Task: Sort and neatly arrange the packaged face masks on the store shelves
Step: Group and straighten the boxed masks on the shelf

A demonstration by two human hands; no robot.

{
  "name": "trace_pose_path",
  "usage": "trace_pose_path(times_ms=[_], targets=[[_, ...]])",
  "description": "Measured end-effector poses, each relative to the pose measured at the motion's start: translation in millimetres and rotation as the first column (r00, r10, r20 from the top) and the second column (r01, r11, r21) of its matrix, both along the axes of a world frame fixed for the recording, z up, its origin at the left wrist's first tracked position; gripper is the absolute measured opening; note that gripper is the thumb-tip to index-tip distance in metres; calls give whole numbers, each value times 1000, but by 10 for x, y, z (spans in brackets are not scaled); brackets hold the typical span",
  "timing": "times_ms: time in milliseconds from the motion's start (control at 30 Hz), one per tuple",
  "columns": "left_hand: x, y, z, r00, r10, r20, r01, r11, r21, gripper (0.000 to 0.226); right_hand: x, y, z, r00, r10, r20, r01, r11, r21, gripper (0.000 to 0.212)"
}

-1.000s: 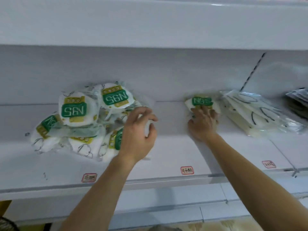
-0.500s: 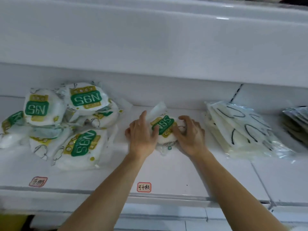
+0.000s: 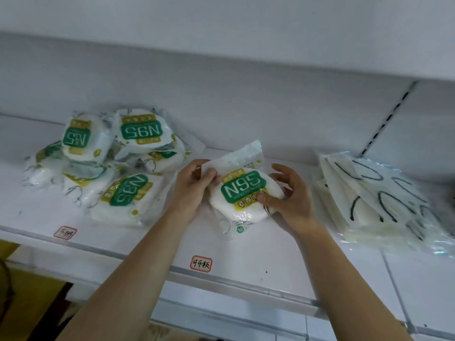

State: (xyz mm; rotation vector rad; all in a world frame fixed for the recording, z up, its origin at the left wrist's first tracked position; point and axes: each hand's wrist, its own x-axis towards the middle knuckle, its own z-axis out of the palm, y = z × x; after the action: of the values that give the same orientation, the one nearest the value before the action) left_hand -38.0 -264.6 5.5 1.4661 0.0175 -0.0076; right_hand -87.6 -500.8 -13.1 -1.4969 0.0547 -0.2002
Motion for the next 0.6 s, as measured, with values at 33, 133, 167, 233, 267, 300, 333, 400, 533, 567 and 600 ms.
trace_pose_path(times_ms=[33,133,167,233,267,300,333,400,533,567,600], targets=[[21,8,6,999,12,-32,-15,996,-92,20,10,-11,-5,999,46,-14,-46,999,7,84],[64,23,26,996,16,-86,-35,972,-232,21,19,28,-42,977,207,-58,-202,976,83,97],[70,20,39,995,20,-101,-45,965,-258,21,12,37,-41,972,228,-65,-222,971,82,99],[81,10,58,992,40,-121,-74,953,-294,21,8,13,-26,975,212,-62,-214,977,-17,94],[76,5,72,991,54,-126,-91,945,-315,23,4,0,-14,977,204,-62,-209,976,-69,90],[77,5,74,989,66,-135,-110,928,-357,25,-1,-1,3,975,213,-65,-219,971,-98,89],[77,9,76,987,76,-143,-127,912,-391,28,-1,7,9,973,223,-66,-229,969,-92,88],[88,22,63,983,102,-150,-158,884,-440,29,-4,22,3,962,268,-53,-268,963,-5,88],[114,51,27,978,131,-164,-195,857,-478,21,-7,9,-1,938,344,-42,-340,937,82,86],[124,53,18,978,126,-165,-192,855,-482,19,-15,2,13,940,338,-46,-336,940,55,87],[127,50,17,978,125,-169,-193,857,-478,17,-18,-11,20,942,332,-52,-331,943,32,87]])
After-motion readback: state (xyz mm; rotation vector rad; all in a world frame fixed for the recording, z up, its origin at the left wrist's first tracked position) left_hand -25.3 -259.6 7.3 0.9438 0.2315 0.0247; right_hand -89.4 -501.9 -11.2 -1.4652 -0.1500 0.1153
